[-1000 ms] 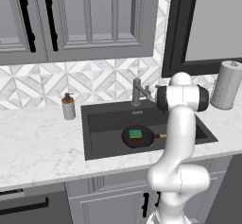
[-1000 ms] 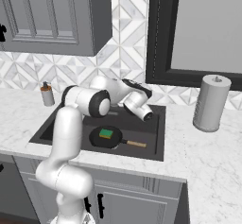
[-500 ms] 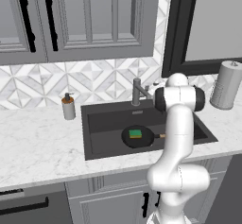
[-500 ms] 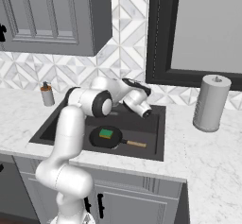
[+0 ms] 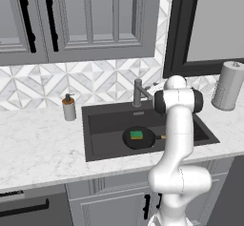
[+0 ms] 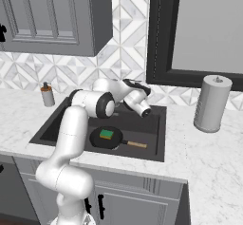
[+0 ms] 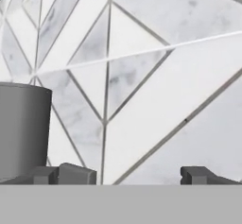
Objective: Pick the pan and sponge and place them into the sink. Then turn on the water.
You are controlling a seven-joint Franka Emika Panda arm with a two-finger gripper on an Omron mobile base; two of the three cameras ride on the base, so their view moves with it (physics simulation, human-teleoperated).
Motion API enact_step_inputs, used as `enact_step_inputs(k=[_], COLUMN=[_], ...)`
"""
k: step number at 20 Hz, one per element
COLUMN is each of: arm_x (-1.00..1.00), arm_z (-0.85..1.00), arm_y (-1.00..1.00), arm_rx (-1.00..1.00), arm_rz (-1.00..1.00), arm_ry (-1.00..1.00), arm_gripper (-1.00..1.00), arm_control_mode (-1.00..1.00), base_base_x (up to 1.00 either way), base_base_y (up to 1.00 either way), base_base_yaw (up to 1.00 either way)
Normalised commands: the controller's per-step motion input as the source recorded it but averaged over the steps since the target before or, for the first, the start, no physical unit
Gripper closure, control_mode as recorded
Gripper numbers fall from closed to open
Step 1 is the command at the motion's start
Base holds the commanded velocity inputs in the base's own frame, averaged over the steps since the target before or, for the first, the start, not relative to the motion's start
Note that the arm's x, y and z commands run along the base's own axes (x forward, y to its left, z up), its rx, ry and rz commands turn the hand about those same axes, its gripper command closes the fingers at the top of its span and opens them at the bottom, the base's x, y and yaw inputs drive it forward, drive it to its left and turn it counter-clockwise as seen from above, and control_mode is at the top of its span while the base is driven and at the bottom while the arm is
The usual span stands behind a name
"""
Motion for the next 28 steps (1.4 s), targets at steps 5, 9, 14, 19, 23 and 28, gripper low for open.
enact_step_inputs(k=[5,9,14,19,23,28], arm_x=[0.15,0.14,0.00,0.03,0.22,0.23], arm_z=[-0.27,-0.16,-0.28,-0.23,0.00,0.00], arm_y=[0.00,0.00,0.00,0.05,0.12,0.17], arm_rx=[0.00,0.00,0.00,0.00,0.01,0.01], arm_rz=[-0.06,-0.04,-0.03,-0.01,0.00,0.00], arm_ry=[0.00,0.00,0.03,0.03,0.00,0.00], arm_gripper=[-1.00,-1.00,-1.00,-1.00,-1.00,-1.00], arm_control_mode=[-1.00,-1.00,-1.00,-1.00,-1.00,-1.00], base_base_x=[0.00,0.00,0.00,0.00,0.00,0.00], base_base_y=[0.00,0.00,0.00,0.00,0.00,0.00], base_base_yaw=[0.00,0.00,0.00,0.00,0.00,0.00])
